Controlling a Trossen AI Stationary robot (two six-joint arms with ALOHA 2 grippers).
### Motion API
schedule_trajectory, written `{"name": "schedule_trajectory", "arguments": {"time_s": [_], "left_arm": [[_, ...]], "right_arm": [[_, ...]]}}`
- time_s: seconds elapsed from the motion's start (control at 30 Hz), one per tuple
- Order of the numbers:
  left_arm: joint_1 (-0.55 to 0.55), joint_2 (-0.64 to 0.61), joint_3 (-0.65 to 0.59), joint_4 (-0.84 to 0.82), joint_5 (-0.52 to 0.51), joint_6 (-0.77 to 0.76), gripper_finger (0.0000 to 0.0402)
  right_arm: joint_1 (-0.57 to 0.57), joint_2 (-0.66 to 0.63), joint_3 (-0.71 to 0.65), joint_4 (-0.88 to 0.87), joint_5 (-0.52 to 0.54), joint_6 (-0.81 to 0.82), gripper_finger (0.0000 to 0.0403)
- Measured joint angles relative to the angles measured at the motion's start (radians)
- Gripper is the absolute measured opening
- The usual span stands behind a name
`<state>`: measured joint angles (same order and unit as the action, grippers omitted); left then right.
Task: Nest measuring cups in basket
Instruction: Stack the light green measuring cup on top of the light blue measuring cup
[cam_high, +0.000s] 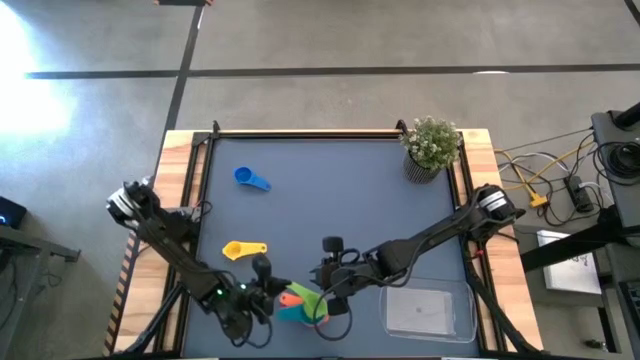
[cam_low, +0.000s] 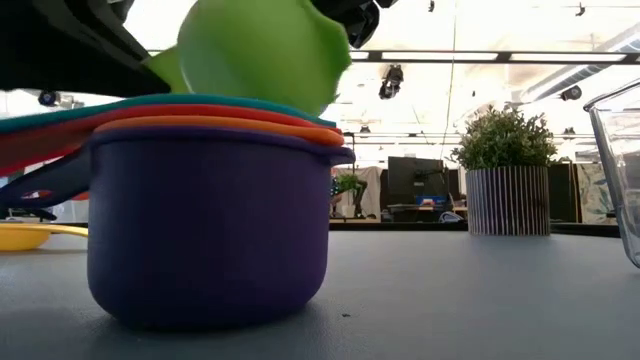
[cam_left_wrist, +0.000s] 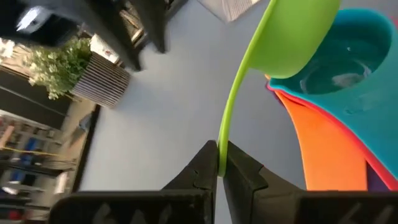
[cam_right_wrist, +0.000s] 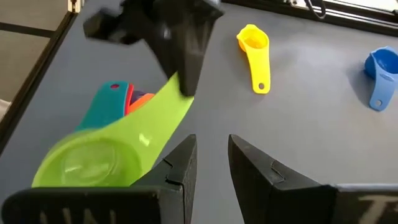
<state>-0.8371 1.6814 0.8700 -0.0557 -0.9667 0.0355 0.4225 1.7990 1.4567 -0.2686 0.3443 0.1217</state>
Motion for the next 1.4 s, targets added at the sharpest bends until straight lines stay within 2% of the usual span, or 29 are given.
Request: {"name": "schedule_trajectory", "arguments": {"time_s": [0.17, 0.3, 0.4, 0.6, 0.8, 1.0, 1.2, 1.4], "left_arm": [[-0.006, 0.097, 0.121, -0.167, -0.053, -0.013, 0.0000], [-0.013, 0.138, 0.194, -0.344, -0.070, -0.098, 0.0001], [-0.014, 0.144, 0.216, -0.411, -0.067, -0.161, 0.0008], [-0.015, 0.138, 0.216, -0.415, 0.061, -0.169, 0.0053], [-0.015, 0.125, 0.216, -0.416, 0.187, -0.203, 0.0133], [-0.015, 0.049, 0.215, -0.417, 0.300, -0.266, 0.0205], [-0.007, -0.052, 0.209, -0.384, 0.335, -0.329, 0.0235], [0.037, -0.102, 0.177, -0.286, 0.466, -0.333, 0.0256]], "right_arm": [[0.000, -0.025, 0.000, -0.012, 0.004, 0.010, 0.0082], [0.000, -0.037, 0.000, -0.013, 0.008, 0.009, 0.0082], [0.000, -0.041, 0.000, -0.014, 0.008, 0.009, 0.0082], [0.000, -0.041, 0.000, -0.015, 0.008, 0.009, 0.0082], [0.000, -0.041, 0.000, -0.015, 0.007, 0.009, 0.0082], [0.000, -0.039, 0.000, -0.015, 0.007, 0.009, 0.0082], [0.000, -0.039, 0.000, -0.013, 0.007, 0.009, 0.0082], [0.000, -0.039, 0.000, -0.012, 0.006, 0.009, 0.0082]]}}
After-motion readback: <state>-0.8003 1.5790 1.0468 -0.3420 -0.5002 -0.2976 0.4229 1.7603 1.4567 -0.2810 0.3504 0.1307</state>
